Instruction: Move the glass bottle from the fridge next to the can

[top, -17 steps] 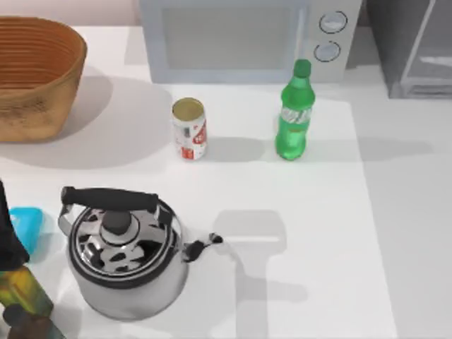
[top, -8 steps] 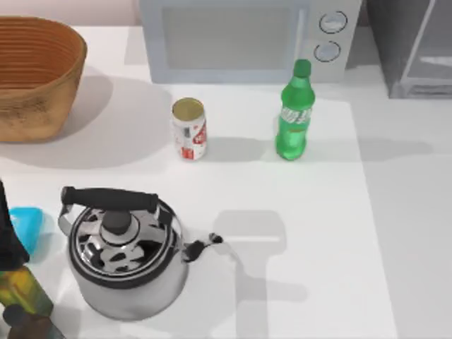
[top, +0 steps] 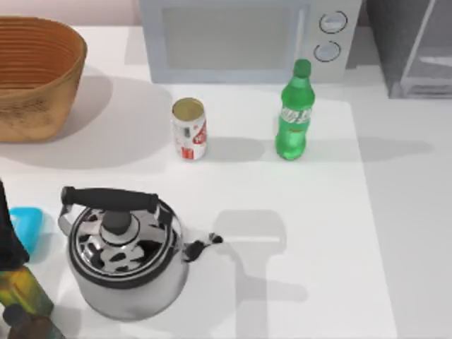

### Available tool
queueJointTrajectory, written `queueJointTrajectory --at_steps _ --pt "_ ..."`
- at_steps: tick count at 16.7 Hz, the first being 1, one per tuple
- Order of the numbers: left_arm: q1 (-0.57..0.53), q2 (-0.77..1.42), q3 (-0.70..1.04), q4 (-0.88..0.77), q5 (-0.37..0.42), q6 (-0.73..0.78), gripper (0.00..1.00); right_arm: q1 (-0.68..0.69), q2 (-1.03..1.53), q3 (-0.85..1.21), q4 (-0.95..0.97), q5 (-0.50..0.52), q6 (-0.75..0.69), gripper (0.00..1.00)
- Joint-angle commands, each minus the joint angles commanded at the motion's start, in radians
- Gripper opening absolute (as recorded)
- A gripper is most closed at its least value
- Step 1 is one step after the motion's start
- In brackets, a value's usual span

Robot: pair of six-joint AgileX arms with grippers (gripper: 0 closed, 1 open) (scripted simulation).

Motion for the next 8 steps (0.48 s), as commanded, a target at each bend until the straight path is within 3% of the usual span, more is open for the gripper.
queueJointTrajectory --at_steps 8 --pt "0.000 0.000 0.000 0.000 0.000 0.000 1.00 0.468 0.010 -0.005 0.500 0.022 0.595 1.00"
